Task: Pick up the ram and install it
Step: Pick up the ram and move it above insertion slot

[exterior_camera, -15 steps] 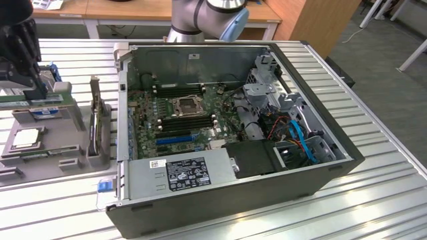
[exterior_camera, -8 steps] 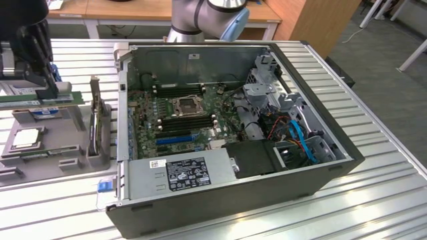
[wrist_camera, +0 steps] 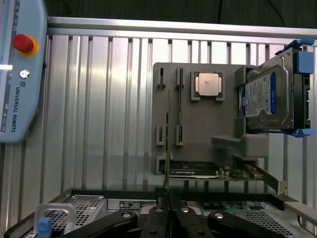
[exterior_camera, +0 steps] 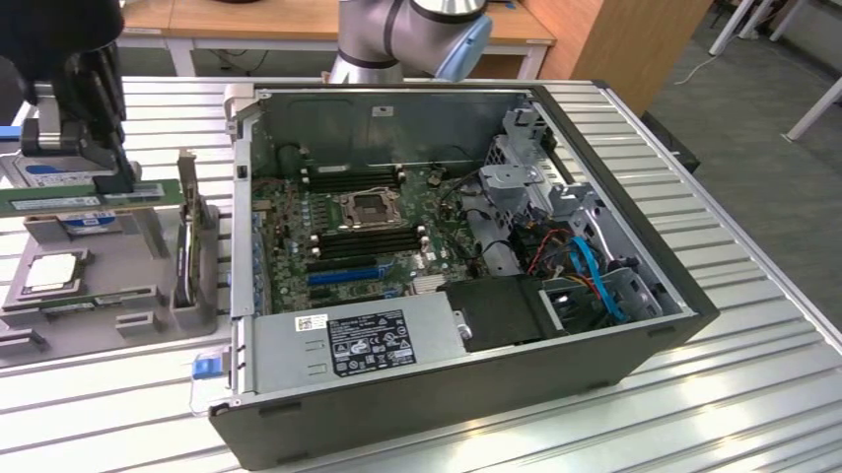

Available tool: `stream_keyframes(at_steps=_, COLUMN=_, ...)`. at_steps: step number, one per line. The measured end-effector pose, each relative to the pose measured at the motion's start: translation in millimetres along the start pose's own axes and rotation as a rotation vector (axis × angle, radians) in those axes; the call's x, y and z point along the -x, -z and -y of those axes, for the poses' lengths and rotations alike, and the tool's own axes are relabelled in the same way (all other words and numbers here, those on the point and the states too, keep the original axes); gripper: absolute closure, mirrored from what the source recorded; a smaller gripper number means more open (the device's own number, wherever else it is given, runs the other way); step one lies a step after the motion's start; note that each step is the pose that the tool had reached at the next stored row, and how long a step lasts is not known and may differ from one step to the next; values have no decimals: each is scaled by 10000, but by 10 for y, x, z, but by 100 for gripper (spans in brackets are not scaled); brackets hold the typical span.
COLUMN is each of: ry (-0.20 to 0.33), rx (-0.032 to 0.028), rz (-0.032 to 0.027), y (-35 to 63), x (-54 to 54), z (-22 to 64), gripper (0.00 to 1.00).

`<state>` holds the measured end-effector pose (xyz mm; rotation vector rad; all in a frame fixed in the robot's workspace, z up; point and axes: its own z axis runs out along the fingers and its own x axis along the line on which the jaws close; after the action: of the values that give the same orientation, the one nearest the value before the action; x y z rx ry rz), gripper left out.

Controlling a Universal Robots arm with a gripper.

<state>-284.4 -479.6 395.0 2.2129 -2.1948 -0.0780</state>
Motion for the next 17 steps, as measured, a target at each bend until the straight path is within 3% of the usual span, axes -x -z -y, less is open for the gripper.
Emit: stream_keyframes(at_steps=17, ry=-2, rx=86, rz=0, y=16, x=-2, z=319, gripper=88)
